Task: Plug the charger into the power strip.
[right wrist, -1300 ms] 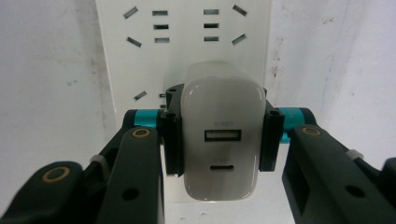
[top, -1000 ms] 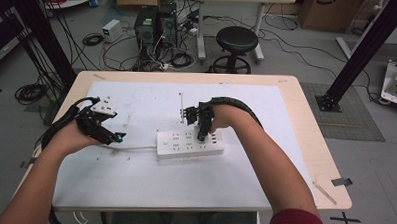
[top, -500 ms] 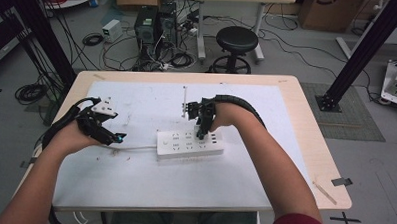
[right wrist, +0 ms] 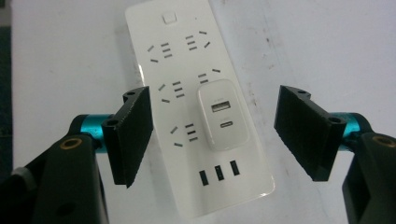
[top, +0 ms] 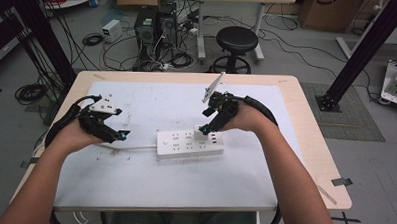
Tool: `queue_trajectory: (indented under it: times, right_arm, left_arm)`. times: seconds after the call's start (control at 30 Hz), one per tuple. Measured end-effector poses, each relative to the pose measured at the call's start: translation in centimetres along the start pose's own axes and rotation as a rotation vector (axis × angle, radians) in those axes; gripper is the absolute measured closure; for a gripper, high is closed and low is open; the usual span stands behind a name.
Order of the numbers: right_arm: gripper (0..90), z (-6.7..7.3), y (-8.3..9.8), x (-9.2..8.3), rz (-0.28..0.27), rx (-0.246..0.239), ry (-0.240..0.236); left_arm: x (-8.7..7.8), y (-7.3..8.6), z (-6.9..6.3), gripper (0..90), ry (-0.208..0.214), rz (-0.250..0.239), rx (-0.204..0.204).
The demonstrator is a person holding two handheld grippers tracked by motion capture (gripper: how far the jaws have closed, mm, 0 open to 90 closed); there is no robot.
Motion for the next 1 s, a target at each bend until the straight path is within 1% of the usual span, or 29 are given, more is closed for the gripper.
queue_trajectory:
  times: [0.03,0.07,0.1,0.13,0.17,0.2,0.23,0.27,0.3,0.33,0.4,0.43,0.5,0.53,0.57,0.63,0.67,0.7,0.73,0.77,0.8,0.83,0.87,0.9,0.97,1.0]
  right_arm:
    - [27.2,0.2,0.3,-0.2,-0.016,0.006,0.005]
    - [27.2,0.2,0.3,-0.2,-0.016,0.006,0.005]
    - [25.5,0.9,1.1,-1.0,-0.080,0.023,0.014]
    - [25.5,0.9,1.1,-1.0,-0.080,0.023,0.014]
    - [25.1,1.0,1.2,-1.1,-0.092,0.028,0.015]
    - [24.8,1.4,1.6,-1.5,-0.126,0.043,0.012]
    - [24.8,1.4,1.6,-1.5,-0.126,0.043,0.012]
    - [24.6,1.6,1.8,-1.7,-0.146,0.042,0.018]
    - [22.7,2.0,2.2,-2.0,-0.170,0.053,0.020]
    - [22.4,2.1,2.3,-2.1,-0.179,0.058,0.026]
    - [22.4,2.3,2.5,-2.1,-0.182,0.063,0.027]
    - [21.9,2.8,3.1,-2.4,-0.210,0.072,0.032]
    - [21.9,2.9,3.4,-2.4,-0.221,0.073,0.032]
    - [21.9,2.9,3.4,-2.4,-0.221,0.073,0.032]
    - [21.3,3.2,4.1,-2.3,-0.249,0.083,0.029]
    - [21.3,3.2,4.3,-2.4,-0.259,0.088,0.027]
    - [21.3,3.4,4.6,-2.4,-0.275,0.094,0.027]
    - [20.4,3.6,5.2,-2.5,-0.315,0.101,0.030]
    - [20.2,3.7,5.4,-2.6,-0.335,0.108,0.023]
    - [20.2,3.7,5.4,-2.6,-0.335,0.108,0.023]
    - [20.2,3.8,5.7,-2.7,-0.354,0.111,0.024]
    - [20.2,3.8,5.7,-2.7,-0.354,0.111,0.024]
    - [20.2,3.9,6.3,-2.9,-0.388,0.115,0.030]
    - [20.2,3.9,6.4,-2.9,-0.393,0.117,0.032]
    - [20.2,4.0,6.8,-3.0,-0.415,0.120,0.036]
    - [20.2,4.0,7.1,-2.9,-0.423,0.126,0.037]
  left_arm:
    - [0.0,-0.2,-0.2,19.3,0.005,-0.022,-0.002]
    - [0.0,-0.2,-0.2,19.3,0.005,-0.022,-0.002]
    - [-0.1,-0.4,-0.2,19.3,0.009,-0.039,0.012]
    - [-0.1,-0.4,-0.2,19.3,0.009,-0.039,0.012]
    - [-0.2,-0.5,-0.3,19.3,0.012,-0.056,0.012]
    - [-0.2,-0.6,-0.3,19.3,0.017,-0.063,0.013]
    - [-0.2,-0.6,-0.3,19.3,0.017,-0.063,0.013]
    - [-0.2,-0.7,-0.4,19.3,0.012,-0.072,0.017]
    - [-0.3,-0.8,-0.5,19.3,0.013,-0.073,0.023]
    - [-0.3,-0.8,-0.5,19.3,0.010,-0.076,0.030]
    - [-0.3,-0.8,-0.5,19.3,0.010,-0.076,0.030]
    - [-0.4,-1.0,-0.9,19.3,0.009,-0.092,0.048]
    - [-0.4,-1.0,-1.0,19.3,0.008,-0.098,0.051]
    - [-0.4,-1.0,-1.0,19.3,0.008,-0.098,0.051]
    - [-0.4,-1.2,-1.1,19.3,0.014,-0.119,0.050]
    - [-0.4,-1.2,-1.1,19.3,0.016,-0.126,0.047]
    - [-0.4,-1.2,-1.1,19.3,0.016,-0.126,0.047]
    - [-0.2,-1.4,-1.1,19.3,0.010,-0.142,0.052]
    - [-0.2,-1.5,-1.2,19.3,0.010,-0.149,0.048]
    - [-0.2,-1.5,-1.2,19.4,0.010,-0.149,0.048]
    - [-0.1,-1.5,-1.2,19.4,0.012,-0.155,0.046]
    - [-0.1,-1.5,-1.2,19.3,0.012,-0.155,0.046]
    - [0.1,-1.5,-1.3,19.3,0.016,-0.166,0.042]
    - [0.2,-1.6,-1.3,19.3,0.017,-0.175,0.033]
    - [0.3,-1.6,-1.3,19.3,0.014,-0.172,0.036]
    - [0.4,-1.5,-1.2,19.3,0.011,-0.180,0.030]
Point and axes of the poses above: each handheld gripper's, and its own axes: x roughly forward along the jaws, y roughly out of its underside, z roughly to its left, the point moved 4 cm from there along x, roughly forward along the jaws, and after that the axes turned 15 degrees about z, right-handed, at the moved point
